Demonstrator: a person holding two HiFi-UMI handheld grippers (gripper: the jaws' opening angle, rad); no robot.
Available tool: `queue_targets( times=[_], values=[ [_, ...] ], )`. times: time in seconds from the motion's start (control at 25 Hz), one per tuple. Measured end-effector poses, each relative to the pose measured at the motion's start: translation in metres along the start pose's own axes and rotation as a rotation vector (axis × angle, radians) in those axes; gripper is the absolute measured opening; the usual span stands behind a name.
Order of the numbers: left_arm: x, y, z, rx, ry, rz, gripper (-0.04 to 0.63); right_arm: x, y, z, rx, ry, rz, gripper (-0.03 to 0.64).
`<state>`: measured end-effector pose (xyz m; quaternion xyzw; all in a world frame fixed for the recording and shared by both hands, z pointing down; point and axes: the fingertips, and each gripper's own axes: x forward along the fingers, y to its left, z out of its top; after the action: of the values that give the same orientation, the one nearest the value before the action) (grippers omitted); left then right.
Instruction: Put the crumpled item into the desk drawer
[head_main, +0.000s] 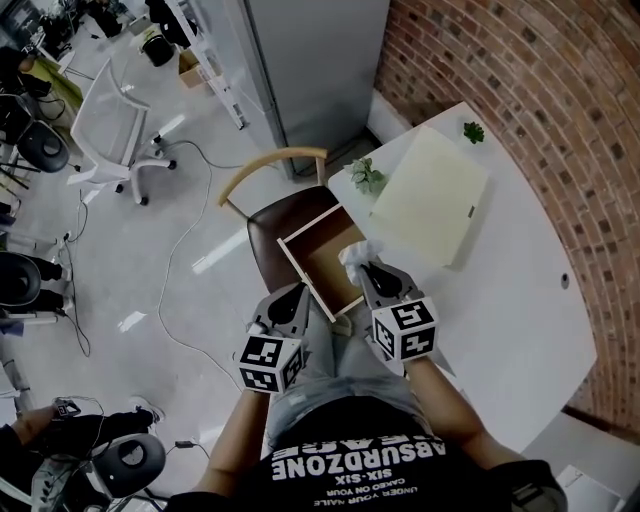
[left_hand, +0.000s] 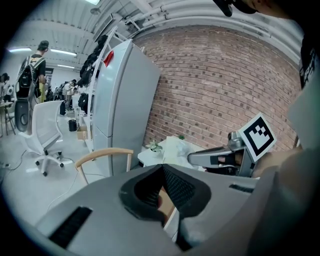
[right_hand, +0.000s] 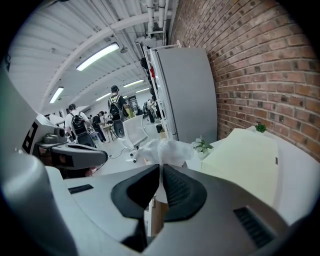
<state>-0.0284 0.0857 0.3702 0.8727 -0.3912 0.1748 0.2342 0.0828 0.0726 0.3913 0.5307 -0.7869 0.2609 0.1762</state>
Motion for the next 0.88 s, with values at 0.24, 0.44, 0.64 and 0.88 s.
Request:
queue_targets(
  times=[0.24,0.44,0.64,0.88],
  values=[
    [0.013,0.006,-0.003,-0.006,0.022,0.005,0.006,0.016,-0.003,-0.012,-0.002,0.033,0.017,0.012],
    [0.023,0.013,-0.002,-0.014,0.033,0.014,0.006,0.028,-0.008,-0.018,-0.002,0.064,0.024,0.012],
    [0.034,0.022,-0.008,-0.038,0.056,0.022,0.006,0.04,-0.011,-0.023,-0.003,0.094,0.026,0.012],
    [0.05,0.031,-0.007,-0.047,0.068,0.02,0.005,0.058,-0.014,-0.029,-0.013,0.132,0.032,0.012]
  ],
)
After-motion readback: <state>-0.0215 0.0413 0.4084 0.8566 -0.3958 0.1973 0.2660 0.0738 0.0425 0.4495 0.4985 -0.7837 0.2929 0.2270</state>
